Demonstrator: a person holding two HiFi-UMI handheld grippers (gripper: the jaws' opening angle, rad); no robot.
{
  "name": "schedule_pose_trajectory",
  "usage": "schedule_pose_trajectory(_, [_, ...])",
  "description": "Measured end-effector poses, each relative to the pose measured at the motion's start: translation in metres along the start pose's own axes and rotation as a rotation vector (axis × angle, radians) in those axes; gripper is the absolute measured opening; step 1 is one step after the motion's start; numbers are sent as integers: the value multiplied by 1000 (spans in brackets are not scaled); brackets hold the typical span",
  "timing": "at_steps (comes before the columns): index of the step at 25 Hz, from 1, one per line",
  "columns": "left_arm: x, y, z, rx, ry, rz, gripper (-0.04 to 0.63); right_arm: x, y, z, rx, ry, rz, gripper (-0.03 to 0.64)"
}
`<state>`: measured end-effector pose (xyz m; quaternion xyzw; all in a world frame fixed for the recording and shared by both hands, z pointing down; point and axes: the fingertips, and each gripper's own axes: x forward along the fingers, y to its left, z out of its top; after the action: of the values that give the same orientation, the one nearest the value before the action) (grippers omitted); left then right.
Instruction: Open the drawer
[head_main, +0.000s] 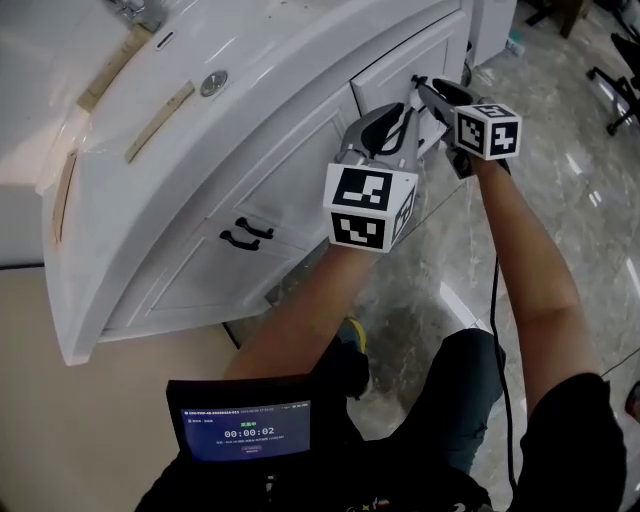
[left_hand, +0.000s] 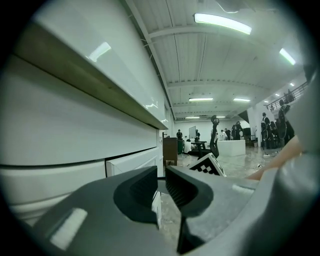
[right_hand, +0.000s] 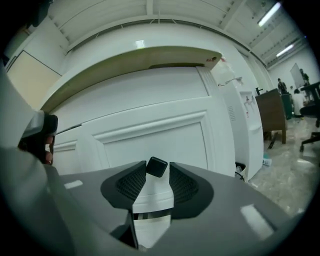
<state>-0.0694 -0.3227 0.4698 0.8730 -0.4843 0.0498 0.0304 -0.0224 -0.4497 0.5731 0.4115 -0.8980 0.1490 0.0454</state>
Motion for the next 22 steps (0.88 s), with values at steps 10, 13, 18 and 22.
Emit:
schedule_pose_trajectory(10, [4,14,-13,-10,-5,38,49,13,6,-5,62,3,122,193])
schedule_pose_trajectory(13, [3,16,-14,-7,-10,44,49,18,4,1,81,-20,115,174])
schedule_pose_trajectory(18, [3,16,-20,-11,-5,48,49,20,2,0,-3,1,85,161])
schedule_pose_trajectory(22, [3,10,-21,-9,-7,40,49,17,3,-1,-68,6,69,156])
